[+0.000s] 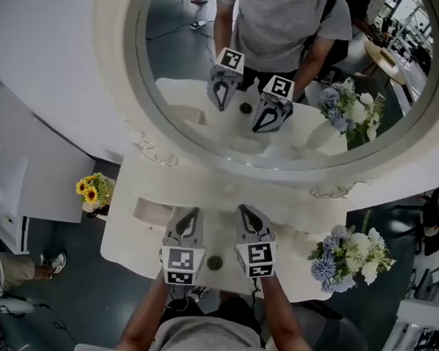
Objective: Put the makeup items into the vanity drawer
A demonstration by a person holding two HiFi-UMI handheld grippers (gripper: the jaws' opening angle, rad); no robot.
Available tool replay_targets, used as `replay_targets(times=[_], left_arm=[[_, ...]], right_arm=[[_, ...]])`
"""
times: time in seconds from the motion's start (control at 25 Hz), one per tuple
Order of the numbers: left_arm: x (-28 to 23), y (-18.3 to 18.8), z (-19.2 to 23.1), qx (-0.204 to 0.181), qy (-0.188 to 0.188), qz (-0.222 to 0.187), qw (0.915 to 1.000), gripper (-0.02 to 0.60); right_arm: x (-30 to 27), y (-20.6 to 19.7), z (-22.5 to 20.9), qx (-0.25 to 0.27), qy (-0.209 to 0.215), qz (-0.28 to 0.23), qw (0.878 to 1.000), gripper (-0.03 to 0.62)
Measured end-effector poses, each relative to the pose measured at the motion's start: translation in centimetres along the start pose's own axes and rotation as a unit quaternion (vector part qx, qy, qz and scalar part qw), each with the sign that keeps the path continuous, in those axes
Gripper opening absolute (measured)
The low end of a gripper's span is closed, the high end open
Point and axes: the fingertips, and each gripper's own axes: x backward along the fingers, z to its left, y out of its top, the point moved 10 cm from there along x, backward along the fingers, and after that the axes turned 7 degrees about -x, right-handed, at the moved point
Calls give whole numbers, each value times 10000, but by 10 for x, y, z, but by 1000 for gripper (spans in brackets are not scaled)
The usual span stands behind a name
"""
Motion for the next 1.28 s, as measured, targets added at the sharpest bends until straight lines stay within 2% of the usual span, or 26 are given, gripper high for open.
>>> replay_targets(times=[0.12, 0.16, 0.24, 0.4, 0.84, 0.88, 0.96, 1.28], left_arm=[[-6, -2, 3, 47, 55, 57, 10000, 0], [-7, -3, 4, 67, 74, 72, 9999, 0], [-9, -5, 6, 112, 122, 99, 9998, 0], [-9, -10, 8, 189, 202, 163, 9995, 0], [-4, -19, 13, 325, 422, 264, 9982, 0], [-4, -19, 13, 330, 442, 267, 9981, 0], [-3, -19, 13, 339, 488, 268, 9979, 0], [5, -16, 11, 413, 727, 223, 9963, 0]], right_arm=[[-14, -2, -3, 15, 130, 120, 9998, 31], [-19, -3, -3, 9, 206, 201, 9996, 58], [-30, -4, -4, -4, 358, 390, 9986, 161], [-50, -9, -6, 73, 421, 615, 9972, 201], [-73, -9, -3, 281, 457, 858, 9949, 201], [-74, -10, -3, 319, 442, 879, 9946, 196], [-75, -8, -2, 380, 429, 880, 9945, 144], [-69, 1, 1, 528, 680, 796, 9931, 135]])
